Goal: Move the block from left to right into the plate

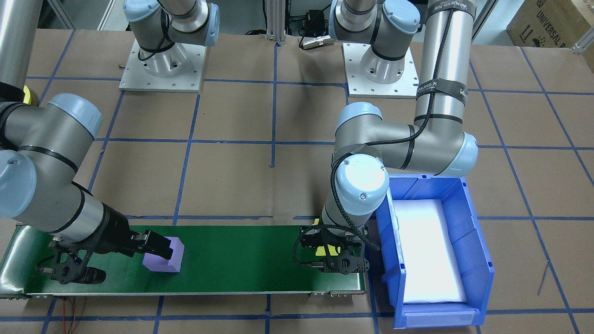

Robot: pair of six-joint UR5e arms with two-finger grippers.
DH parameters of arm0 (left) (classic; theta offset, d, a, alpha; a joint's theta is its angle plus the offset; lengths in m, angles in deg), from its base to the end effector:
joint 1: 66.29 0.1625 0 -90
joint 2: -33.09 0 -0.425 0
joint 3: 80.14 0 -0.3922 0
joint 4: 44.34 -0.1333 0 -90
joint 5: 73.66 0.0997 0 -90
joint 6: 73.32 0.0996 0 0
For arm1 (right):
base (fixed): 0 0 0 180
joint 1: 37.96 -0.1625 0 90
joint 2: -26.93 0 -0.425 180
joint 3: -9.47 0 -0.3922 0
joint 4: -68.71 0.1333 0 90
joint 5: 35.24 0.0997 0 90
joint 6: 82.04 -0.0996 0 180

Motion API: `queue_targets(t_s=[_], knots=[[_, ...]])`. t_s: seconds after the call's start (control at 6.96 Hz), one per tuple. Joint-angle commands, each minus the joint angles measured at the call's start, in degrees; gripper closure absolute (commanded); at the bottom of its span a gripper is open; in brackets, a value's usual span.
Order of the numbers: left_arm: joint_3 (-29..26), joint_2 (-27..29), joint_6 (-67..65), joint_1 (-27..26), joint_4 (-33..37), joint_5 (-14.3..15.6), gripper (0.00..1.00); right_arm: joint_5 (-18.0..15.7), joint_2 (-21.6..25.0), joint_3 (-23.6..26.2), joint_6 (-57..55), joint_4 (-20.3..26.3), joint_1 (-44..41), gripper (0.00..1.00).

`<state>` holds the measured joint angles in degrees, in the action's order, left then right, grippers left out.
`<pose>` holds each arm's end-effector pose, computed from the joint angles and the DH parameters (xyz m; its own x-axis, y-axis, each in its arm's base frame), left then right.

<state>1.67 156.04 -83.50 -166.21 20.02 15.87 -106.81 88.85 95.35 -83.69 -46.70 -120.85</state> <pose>-0.2507 -0.6551 0.2568 -0.9999 -0.0044 0.0108 -0.0045 0.9999 -0.0137 0.0818 -0.6758 0.2863 -0.9385 0.1380 -0.3166 0.1508 0.9884 -0.0162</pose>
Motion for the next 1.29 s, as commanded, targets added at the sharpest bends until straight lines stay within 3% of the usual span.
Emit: queue_targets(t_s=[0.0, 0.14, 0.29, 0.43, 0.72, 1.01, 1.15], knots=[[0.63, -0.34, -0.98, -0.28, -1.17, 0.03, 0.00, -0.76, -1.53, 1.04, 0.07, -1.83, 0.00, 0.00], [0.54, -0.34, -1.07, -0.19, -2.12, 0.03, 0.00, -3.73, -2.41, 1.66, 0.85, -5.75, 0.00, 0.13], [-0.24, -1.13, -2.55, -0.19, -2.31, -0.06, 0.00, -8.11, -1.55, 1.15, 5.21, -6.14, 0.00, 0.62], [-0.51, -4.01, -4.39, -0.28, -2.48, -0.32, 0.00, -9.02, -0.93, 0.97, 7.86, -6.23, 0.09, 0.68], [-0.51, -11.29, -5.46, -0.28, -1.09, -3.39, 0.00, -14.89, 2.75, -0.08, 13.30, -5.79, 0.09, 0.68], [-0.51, -18.59, -3.89, 0.33, 8.27, -2.88, 0.00, -22.35, 7.58, 1.39, 24.00, -4.40, 2.09, 0.67], [0.10, -22.80, 0.21, 1.73, 10.59, -3.05, 0.00, -24.04, 10.82, 3.49, 30.33, -0.55, 7.07, 0.67]])
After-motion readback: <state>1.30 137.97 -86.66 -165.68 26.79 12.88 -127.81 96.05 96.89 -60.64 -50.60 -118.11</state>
